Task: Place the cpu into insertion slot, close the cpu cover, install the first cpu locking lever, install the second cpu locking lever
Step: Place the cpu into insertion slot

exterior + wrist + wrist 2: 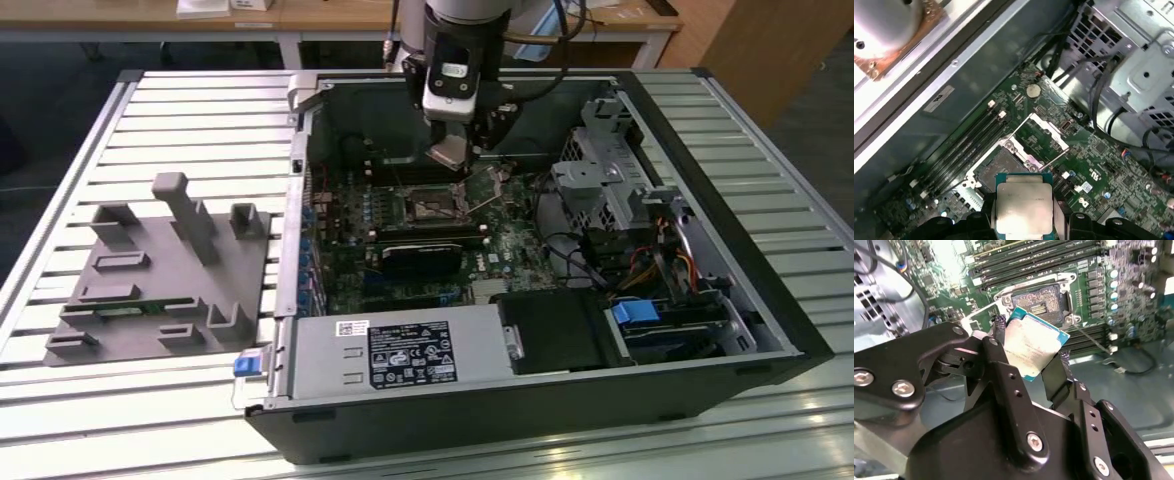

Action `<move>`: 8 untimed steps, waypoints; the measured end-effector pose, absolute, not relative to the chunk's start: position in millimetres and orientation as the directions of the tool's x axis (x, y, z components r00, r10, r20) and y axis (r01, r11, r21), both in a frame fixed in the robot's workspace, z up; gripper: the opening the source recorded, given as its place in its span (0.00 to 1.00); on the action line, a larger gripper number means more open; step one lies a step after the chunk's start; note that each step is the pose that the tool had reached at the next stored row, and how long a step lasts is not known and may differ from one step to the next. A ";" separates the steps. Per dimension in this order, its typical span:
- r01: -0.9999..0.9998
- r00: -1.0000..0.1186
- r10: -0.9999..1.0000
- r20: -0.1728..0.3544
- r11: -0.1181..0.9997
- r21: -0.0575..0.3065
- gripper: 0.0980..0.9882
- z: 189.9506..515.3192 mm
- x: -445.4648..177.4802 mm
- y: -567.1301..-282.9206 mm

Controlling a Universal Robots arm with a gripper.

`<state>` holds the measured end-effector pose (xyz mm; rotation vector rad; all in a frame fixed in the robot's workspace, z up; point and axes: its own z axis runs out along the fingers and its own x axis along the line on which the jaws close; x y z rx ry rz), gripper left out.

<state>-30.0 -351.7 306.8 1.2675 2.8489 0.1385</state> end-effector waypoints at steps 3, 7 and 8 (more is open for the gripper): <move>0.776 -0.628 0.778 0.017 0.624 0.089 0.50 306.1 -30.0 -351.7; 0.819 -0.570 0.822 0.017 0.566 0.089 0.50 305.1 -30.0 -351.7; 0.829 -0.555 0.832 0.017 0.552 0.089 0.50 304.8 -30.0 -351.7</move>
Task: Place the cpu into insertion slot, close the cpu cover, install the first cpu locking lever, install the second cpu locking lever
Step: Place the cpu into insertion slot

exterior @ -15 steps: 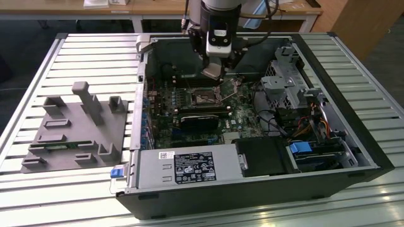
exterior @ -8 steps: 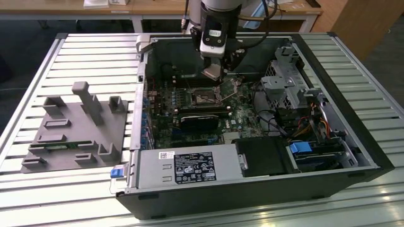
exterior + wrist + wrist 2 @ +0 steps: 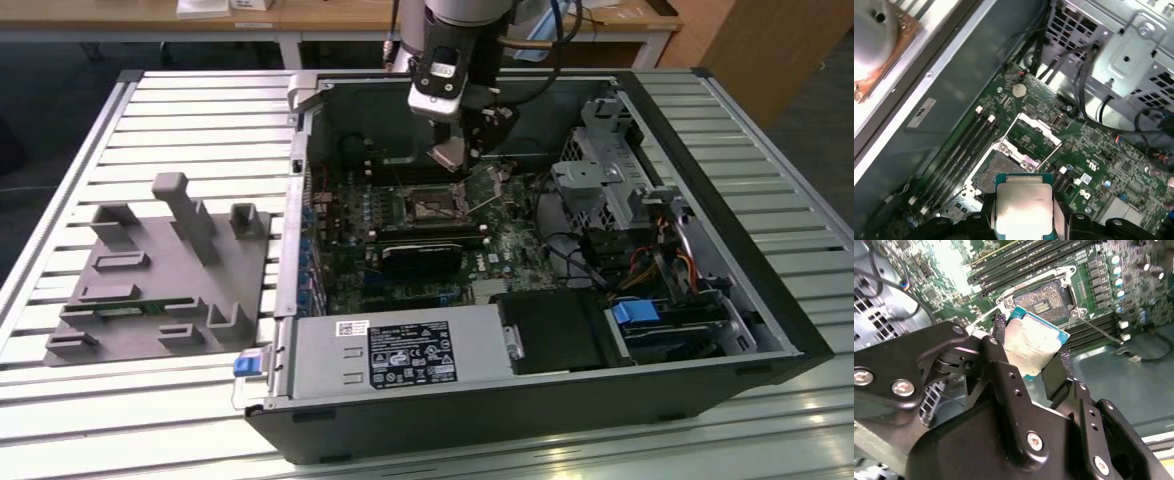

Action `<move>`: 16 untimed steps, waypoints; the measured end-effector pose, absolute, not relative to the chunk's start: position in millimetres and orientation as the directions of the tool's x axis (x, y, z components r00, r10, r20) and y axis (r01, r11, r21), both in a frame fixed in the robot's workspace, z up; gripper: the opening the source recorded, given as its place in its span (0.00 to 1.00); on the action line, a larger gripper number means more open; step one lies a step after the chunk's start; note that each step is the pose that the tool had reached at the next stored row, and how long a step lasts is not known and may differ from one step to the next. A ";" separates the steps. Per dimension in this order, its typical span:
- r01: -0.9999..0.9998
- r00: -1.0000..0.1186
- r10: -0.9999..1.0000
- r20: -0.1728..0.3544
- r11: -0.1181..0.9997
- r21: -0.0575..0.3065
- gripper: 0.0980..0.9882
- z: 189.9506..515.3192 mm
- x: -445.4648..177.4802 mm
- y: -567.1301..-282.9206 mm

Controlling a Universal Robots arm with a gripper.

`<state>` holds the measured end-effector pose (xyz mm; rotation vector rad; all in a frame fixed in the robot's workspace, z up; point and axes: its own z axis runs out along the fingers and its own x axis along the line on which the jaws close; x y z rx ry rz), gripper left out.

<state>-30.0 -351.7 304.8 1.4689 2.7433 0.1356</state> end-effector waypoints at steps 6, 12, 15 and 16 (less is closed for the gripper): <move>0.884 -0.461 0.887 0.017 0.458 0.089 0.50 303.1 -30.0 -351.7; 0.929 -0.361 0.932 0.017 0.359 0.089 0.50 301.6 -30.0 -351.7; 0.947 -0.310 0.950 0.017 0.308 0.089 0.50 300.8 -30.0 -351.7; 0.953 -0.293 0.956 0.017 0.291 0.089 0.50 300.5 -30.0 -351.7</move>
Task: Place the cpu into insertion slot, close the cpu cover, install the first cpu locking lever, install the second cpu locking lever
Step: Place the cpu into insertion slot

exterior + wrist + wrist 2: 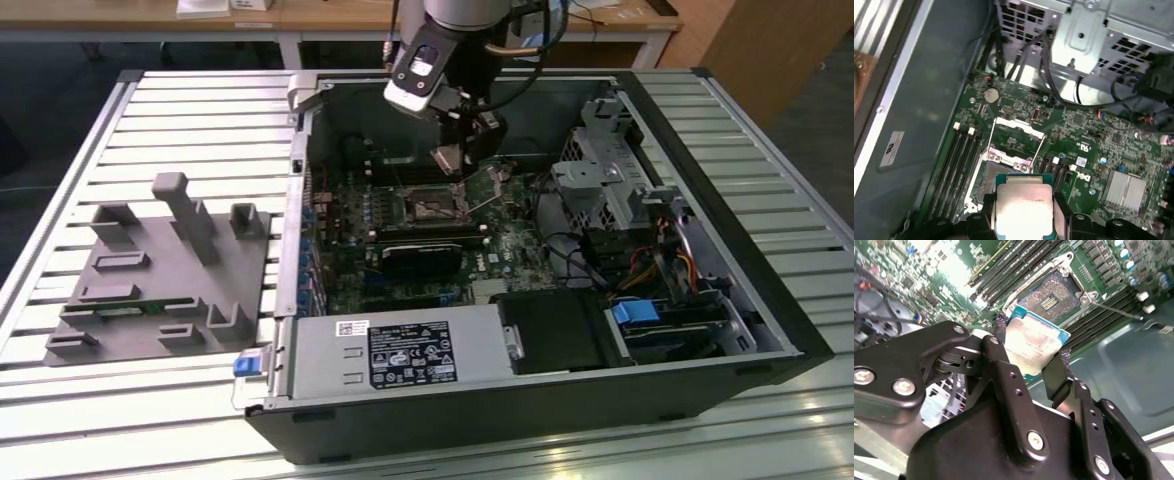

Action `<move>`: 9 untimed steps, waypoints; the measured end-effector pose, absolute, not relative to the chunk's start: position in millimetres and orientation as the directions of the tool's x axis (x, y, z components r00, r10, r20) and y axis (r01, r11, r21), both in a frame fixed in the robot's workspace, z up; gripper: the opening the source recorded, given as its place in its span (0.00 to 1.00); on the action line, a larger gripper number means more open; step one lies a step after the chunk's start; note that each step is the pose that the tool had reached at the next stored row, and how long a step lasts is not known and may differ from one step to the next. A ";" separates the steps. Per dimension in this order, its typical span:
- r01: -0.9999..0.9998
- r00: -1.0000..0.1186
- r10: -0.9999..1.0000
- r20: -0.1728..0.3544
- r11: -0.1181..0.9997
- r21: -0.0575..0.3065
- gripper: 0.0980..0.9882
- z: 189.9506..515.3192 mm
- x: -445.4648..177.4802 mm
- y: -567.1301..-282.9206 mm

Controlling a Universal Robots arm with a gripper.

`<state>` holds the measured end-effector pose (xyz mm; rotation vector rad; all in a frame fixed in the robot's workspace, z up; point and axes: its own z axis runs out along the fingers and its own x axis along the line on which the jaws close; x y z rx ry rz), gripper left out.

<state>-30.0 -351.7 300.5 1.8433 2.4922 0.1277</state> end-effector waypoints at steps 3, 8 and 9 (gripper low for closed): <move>0.967 -0.240 0.971 0.017 0.237 0.089 0.50 299.7 -30.0 -351.7; 0.985 -0.151 0.988 0.017 0.149 0.089 0.50 297.5 -30.0 -351.8; 0.987 -0.136 0.991 0.017 0.134 0.089 0.50 297.0 -30.1 -351.8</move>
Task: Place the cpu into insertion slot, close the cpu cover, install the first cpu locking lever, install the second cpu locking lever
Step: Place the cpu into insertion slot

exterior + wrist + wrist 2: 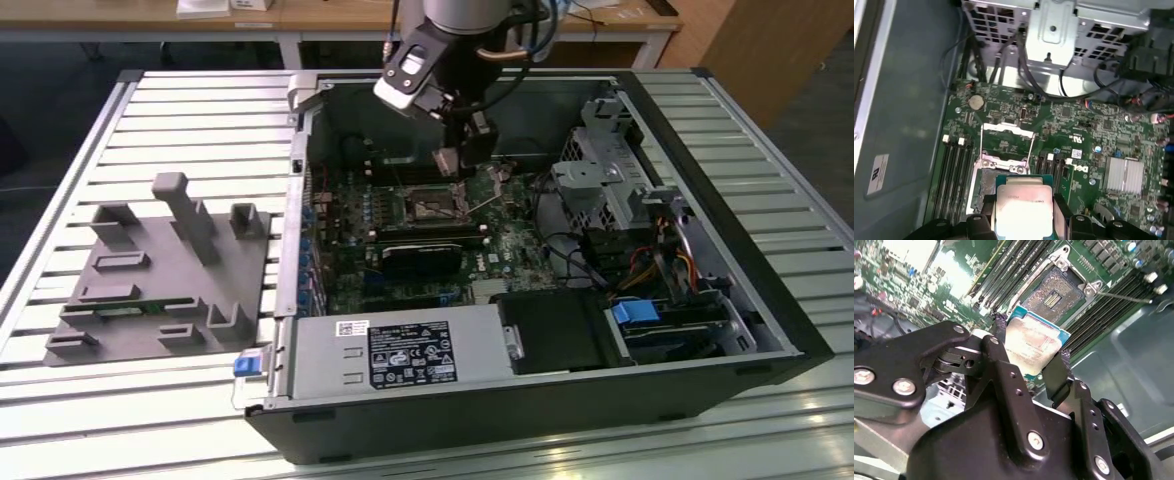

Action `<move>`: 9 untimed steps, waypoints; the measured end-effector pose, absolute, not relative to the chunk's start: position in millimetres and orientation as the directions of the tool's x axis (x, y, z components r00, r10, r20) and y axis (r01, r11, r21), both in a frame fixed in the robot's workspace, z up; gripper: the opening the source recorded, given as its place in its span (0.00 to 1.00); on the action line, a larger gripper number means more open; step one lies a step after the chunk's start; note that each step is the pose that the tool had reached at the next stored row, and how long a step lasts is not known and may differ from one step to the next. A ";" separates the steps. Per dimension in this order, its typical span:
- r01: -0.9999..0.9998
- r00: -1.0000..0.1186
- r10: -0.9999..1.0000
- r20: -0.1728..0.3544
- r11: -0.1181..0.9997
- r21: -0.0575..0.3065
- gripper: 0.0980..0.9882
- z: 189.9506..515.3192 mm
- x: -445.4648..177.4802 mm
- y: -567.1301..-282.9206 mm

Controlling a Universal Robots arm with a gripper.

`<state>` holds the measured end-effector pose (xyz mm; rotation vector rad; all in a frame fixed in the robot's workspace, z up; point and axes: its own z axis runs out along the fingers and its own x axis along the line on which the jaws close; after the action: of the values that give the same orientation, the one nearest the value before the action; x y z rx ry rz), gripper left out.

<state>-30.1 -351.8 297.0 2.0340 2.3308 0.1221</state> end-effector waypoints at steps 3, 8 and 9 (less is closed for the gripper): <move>0.991 -0.101 0.995 0.017 0.099 0.089 0.50 295.3 -30.6 -351.6; 0.994 -0.065 0.998 0.018 0.063 0.089 0.50 291.3 -32.5 -350.4; 0.994 -0.059 0.998 0.018 0.057 0.089 0.50 290.4 -32.7 -350.2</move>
<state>-32.7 -350.2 290.4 2.1210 2.2480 0.1193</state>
